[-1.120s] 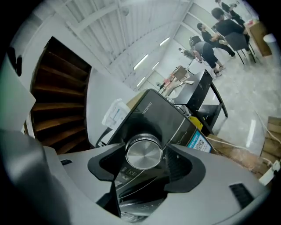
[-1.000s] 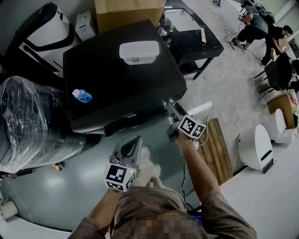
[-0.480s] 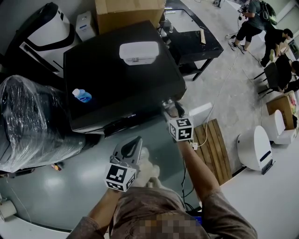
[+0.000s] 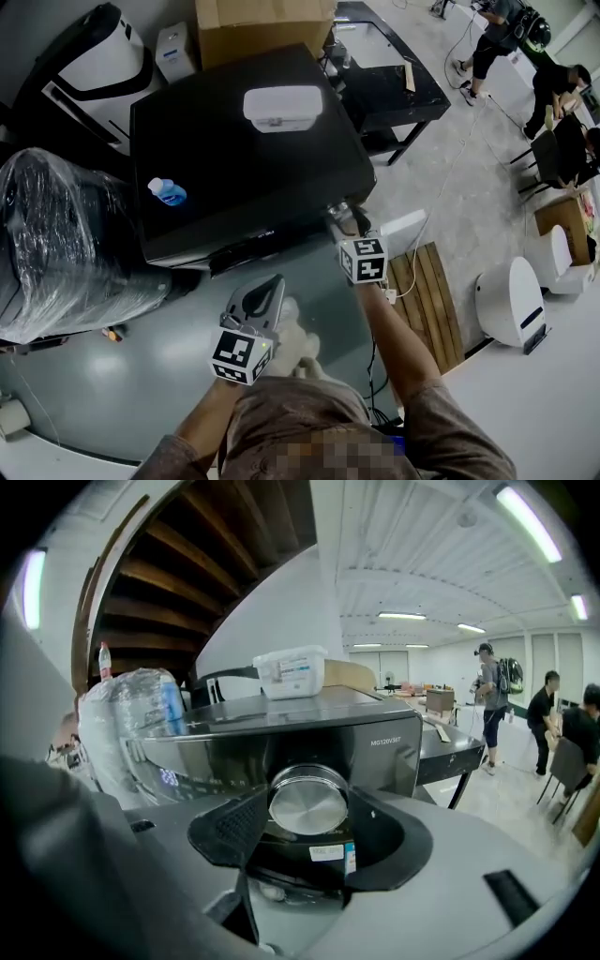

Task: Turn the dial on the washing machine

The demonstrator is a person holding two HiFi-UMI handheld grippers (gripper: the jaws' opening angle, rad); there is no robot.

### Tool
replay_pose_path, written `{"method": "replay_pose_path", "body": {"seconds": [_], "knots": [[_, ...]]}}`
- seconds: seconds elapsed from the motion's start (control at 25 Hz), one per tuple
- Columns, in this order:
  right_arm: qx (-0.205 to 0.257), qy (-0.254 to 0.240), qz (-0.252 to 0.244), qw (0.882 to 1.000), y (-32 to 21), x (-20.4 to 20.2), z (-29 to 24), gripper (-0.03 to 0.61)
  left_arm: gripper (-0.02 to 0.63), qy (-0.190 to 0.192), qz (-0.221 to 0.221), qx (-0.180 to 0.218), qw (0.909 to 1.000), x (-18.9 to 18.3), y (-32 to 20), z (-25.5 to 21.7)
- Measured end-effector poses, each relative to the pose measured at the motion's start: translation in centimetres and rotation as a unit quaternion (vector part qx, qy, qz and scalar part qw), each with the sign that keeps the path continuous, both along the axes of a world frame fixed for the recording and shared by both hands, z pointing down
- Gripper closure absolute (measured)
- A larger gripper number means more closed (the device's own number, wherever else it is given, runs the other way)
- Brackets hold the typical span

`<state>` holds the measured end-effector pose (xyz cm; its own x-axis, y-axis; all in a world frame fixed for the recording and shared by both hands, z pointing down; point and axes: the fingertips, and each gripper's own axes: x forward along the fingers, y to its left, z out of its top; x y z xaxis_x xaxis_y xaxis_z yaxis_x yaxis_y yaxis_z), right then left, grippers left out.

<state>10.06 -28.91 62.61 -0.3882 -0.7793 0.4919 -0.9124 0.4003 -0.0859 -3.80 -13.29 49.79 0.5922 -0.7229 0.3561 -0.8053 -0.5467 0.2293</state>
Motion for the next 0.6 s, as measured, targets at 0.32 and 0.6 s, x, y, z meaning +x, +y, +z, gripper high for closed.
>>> {"method": "replay_pose_path", "body": {"seconds": [0.32, 0.6], "knots": [[-0.048, -0.172, 0.044, 0.983, -0.1, 0.7, 0.2, 0.321, 0.621, 0.002, 0.003, -0.001, 1.0, 0.4, 0.0, 0.1], [-0.029, -0.133, 0.039, 0.99, 0.6, 1.0, -2.1, 0.321, 0.621, 0.011, 0.01, -0.002, 0.9999, 0.3, -0.9, -1.2]]}}
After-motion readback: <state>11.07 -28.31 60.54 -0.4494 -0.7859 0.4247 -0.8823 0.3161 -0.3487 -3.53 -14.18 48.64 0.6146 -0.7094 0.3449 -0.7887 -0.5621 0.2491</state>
